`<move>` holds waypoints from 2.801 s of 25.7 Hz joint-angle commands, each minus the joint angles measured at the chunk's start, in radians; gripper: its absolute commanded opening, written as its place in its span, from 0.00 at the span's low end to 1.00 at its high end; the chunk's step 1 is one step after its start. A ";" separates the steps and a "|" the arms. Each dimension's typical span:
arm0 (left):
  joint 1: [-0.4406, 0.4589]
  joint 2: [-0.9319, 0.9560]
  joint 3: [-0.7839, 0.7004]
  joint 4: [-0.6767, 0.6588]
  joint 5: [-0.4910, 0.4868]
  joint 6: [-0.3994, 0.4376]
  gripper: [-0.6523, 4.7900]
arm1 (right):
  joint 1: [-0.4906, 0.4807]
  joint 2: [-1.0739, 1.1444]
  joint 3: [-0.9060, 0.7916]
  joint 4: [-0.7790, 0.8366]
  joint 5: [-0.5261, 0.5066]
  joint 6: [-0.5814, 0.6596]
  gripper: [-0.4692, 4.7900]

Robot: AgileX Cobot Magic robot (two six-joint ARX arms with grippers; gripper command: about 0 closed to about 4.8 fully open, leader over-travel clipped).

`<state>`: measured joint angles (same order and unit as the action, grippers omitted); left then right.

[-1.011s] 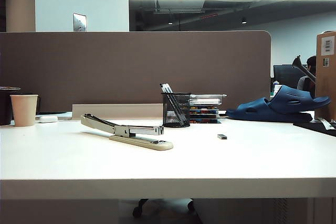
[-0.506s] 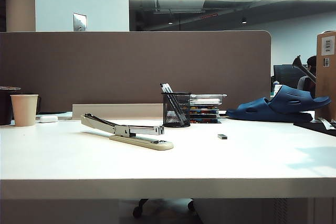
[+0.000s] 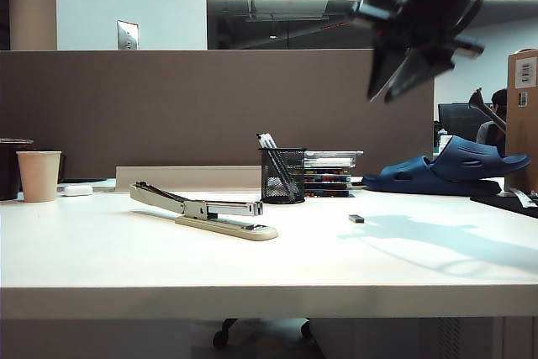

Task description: Pick up a set of staples and put them into the open stapler.

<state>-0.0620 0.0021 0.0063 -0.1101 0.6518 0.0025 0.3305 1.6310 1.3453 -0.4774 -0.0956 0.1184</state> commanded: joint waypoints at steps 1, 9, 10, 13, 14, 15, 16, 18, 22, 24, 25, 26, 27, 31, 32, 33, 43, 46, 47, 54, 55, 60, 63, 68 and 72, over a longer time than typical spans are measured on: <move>0.001 0.000 0.003 0.003 0.003 -0.003 0.11 | 0.020 0.089 0.064 0.011 0.035 0.003 0.50; 0.001 0.000 0.003 -0.015 0.003 -0.004 0.11 | 0.040 0.297 0.129 0.038 0.120 0.062 0.63; 0.001 0.000 0.003 -0.017 0.006 -0.005 0.11 | 0.040 0.312 0.129 0.042 0.120 0.073 0.63; 0.001 0.000 0.003 -0.021 0.007 -0.015 0.11 | 0.040 0.357 0.129 0.070 0.120 0.074 0.63; 0.001 0.000 0.003 -0.024 0.007 -0.015 0.11 | 0.040 0.364 0.129 0.078 0.120 0.073 0.63; 0.001 0.000 0.003 -0.032 0.007 -0.015 0.11 | 0.040 0.379 0.129 0.088 0.120 0.073 0.63; 0.000 0.000 0.003 -0.032 0.008 -0.016 0.11 | 0.042 0.387 0.129 0.090 0.121 0.074 0.63; 0.001 0.000 0.003 -0.032 0.022 -0.018 0.11 | 0.045 0.410 0.129 0.092 0.124 0.074 0.63; 0.001 0.000 0.003 -0.032 0.023 -0.018 0.11 | 0.051 0.439 0.129 0.096 0.146 0.098 0.63; 0.000 0.000 0.003 -0.032 0.023 -0.018 0.11 | 0.051 0.447 0.129 0.101 0.146 0.098 0.63; 0.001 0.000 0.003 -0.032 0.023 -0.018 0.11 | 0.051 0.448 0.129 0.099 0.146 0.098 0.63; 0.001 0.000 0.003 -0.032 0.023 -0.018 0.11 | 0.051 0.448 0.129 0.093 0.146 0.098 0.63; 0.001 0.000 0.003 -0.032 0.023 -0.018 0.11 | 0.056 0.448 0.129 0.079 0.148 0.098 0.63; 0.001 0.000 0.003 -0.031 0.023 -0.018 0.11 | 0.084 0.448 0.129 0.047 0.175 0.094 0.63; 0.001 0.000 0.003 -0.031 0.023 -0.018 0.11 | 0.089 0.448 0.129 0.047 0.176 0.094 0.63; 0.001 0.000 0.003 -0.031 0.023 -0.018 0.11 | 0.097 0.448 0.129 0.047 0.181 0.093 0.62; 0.001 0.000 0.003 -0.031 0.026 -0.024 0.11 | 0.098 0.458 0.129 0.032 0.209 0.091 0.30; 0.001 0.000 0.003 -0.031 0.026 -0.042 0.11 | 0.098 0.468 0.128 0.021 0.206 0.091 0.26; 0.001 0.000 0.003 -0.031 0.026 -0.042 0.11 | 0.098 0.471 0.128 0.019 0.206 0.091 0.23; 0.001 0.000 0.003 -0.031 0.025 -0.041 0.11 | 0.098 0.468 0.129 0.035 0.206 0.087 0.08; 0.001 0.000 0.003 -0.031 0.026 -0.041 0.11 | 0.098 0.466 0.129 0.042 0.197 0.086 0.08; 0.001 0.000 0.003 -0.031 0.025 -0.041 0.11 | 0.098 0.446 0.129 0.088 0.068 0.029 0.08; 0.001 0.000 0.003 -0.031 0.025 -0.041 0.11 | 0.098 0.437 0.129 0.097 -0.017 0.027 0.08; 0.001 0.000 0.003 -0.031 0.024 -0.041 0.11 | 0.098 0.426 0.129 0.100 -0.122 0.006 0.08; 0.001 0.000 0.003 -0.031 0.024 -0.041 0.11 | 0.098 0.407 0.129 0.121 -0.133 0.004 0.08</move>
<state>-0.0620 0.0021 0.0082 -0.1329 0.6704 -0.0387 0.4274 2.0567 1.4723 -0.3798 -0.2192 0.1276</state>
